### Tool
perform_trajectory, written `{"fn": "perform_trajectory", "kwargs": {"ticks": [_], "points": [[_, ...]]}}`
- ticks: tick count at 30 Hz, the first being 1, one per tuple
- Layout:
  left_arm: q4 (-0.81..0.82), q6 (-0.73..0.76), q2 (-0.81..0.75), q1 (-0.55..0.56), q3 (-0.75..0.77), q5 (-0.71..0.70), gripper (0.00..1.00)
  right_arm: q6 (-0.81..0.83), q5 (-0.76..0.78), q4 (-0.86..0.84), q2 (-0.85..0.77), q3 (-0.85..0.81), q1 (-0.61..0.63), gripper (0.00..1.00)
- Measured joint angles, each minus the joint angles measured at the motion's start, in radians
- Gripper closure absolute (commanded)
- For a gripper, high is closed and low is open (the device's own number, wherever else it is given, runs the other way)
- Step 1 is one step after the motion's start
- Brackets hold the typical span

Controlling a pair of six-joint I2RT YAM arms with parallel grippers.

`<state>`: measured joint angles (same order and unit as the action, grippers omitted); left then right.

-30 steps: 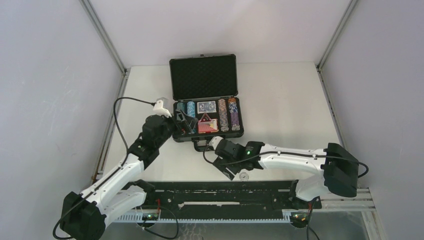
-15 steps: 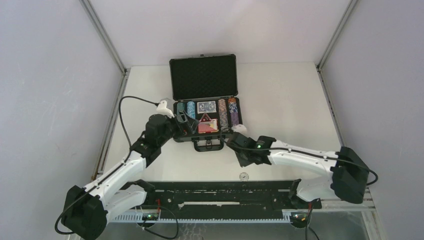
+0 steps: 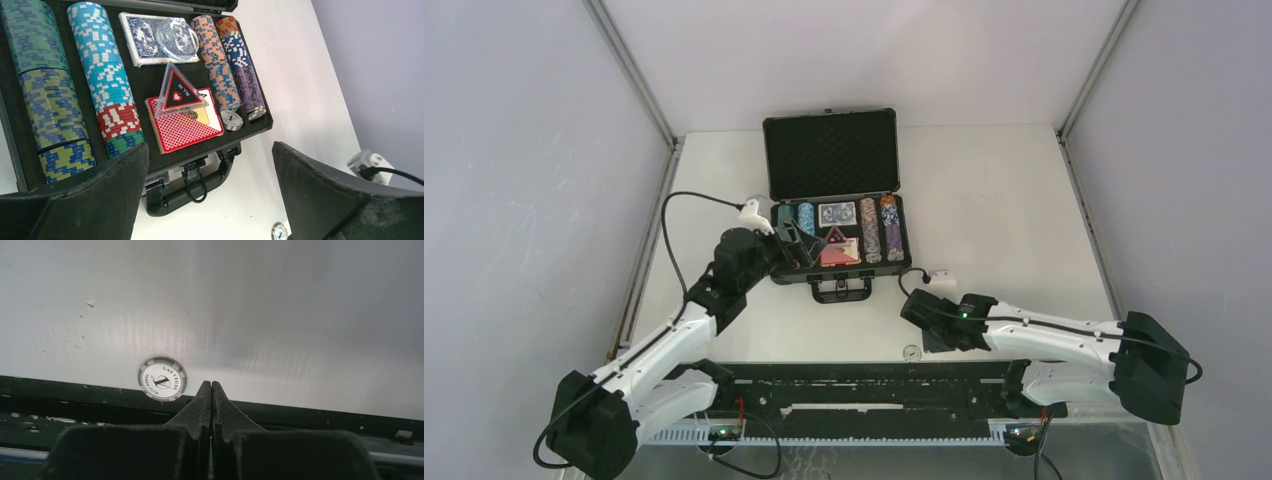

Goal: Pack up texas hold em set

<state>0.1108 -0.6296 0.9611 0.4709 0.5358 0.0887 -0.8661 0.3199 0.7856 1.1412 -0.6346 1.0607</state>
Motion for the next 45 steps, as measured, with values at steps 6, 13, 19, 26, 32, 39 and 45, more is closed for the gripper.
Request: {"fn": "perform_trajectory", "kwargs": {"ticks": [6,13,19,26,32,39,45], "points": [[0.0,0.0,0.0,0.0,0.0,0.002,0.03,-0.043,-0.02,-0.024,0.045,0.028,0.027,1.0],[-0.001,0.0,-0.018,0.0,0.0,0.001,0.03,-0.056,-0.043,-0.081,0.085,0.028,0.048,1.0],[-0.002,0.0,-0.037,0.0,0.0,0.001,0.03,-0.061,-0.052,-0.132,0.127,0.026,0.072,1.0],[-0.003,0.0,-0.054,0.0,0.0,0.001,0.03,-0.064,-0.056,-0.171,0.147,0.019,0.092,1.0],[-0.008,0.0,-0.055,0.0,0.0,0.001,0.03,-0.064,-0.066,-0.196,0.192,-0.012,0.114,1.0],[-0.009,0.0,-0.062,0.0,0.0,0.0,0.03,-0.064,-0.07,-0.207,0.212,-0.027,0.124,1.0],[-0.009,0.0,-0.062,0.0,0.0,0.0,0.03,-0.064,-0.048,-0.205,0.19,-0.029,0.121,0.96]]}}
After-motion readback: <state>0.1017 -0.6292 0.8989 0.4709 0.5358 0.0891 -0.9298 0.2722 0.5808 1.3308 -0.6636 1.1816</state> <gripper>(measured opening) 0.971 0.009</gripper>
